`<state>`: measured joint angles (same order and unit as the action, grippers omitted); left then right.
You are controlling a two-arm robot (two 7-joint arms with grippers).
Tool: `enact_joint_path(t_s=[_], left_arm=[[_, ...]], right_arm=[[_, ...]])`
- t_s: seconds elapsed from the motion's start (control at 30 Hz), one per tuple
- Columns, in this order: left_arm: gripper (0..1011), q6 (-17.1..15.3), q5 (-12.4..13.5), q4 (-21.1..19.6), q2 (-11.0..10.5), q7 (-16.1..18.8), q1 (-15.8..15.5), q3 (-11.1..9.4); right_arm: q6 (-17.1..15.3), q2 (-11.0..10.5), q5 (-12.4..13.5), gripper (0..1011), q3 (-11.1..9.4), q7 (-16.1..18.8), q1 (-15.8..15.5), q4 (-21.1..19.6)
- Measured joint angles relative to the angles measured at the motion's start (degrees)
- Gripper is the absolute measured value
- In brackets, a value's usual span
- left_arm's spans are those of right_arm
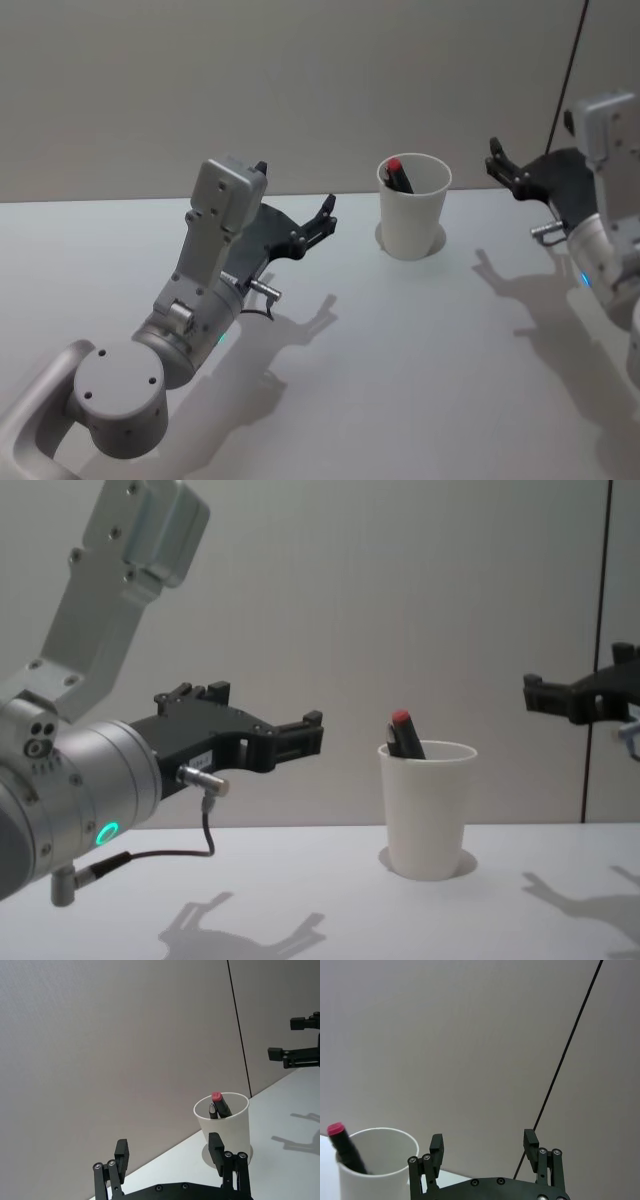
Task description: Place the pen into the pen holder.
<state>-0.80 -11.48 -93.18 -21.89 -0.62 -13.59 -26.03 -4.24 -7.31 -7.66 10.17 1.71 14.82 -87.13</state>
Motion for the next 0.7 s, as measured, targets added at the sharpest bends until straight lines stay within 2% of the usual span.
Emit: enact_joint_path(t_s=[0.7], left_arm=[[1000,0.00,0.00,0.00,0.00,-0.01,0.00,0.00]], right_arm=[[1.62,-8.09,16.16,1001,1.92,1.46,-10.51,-9.45]])
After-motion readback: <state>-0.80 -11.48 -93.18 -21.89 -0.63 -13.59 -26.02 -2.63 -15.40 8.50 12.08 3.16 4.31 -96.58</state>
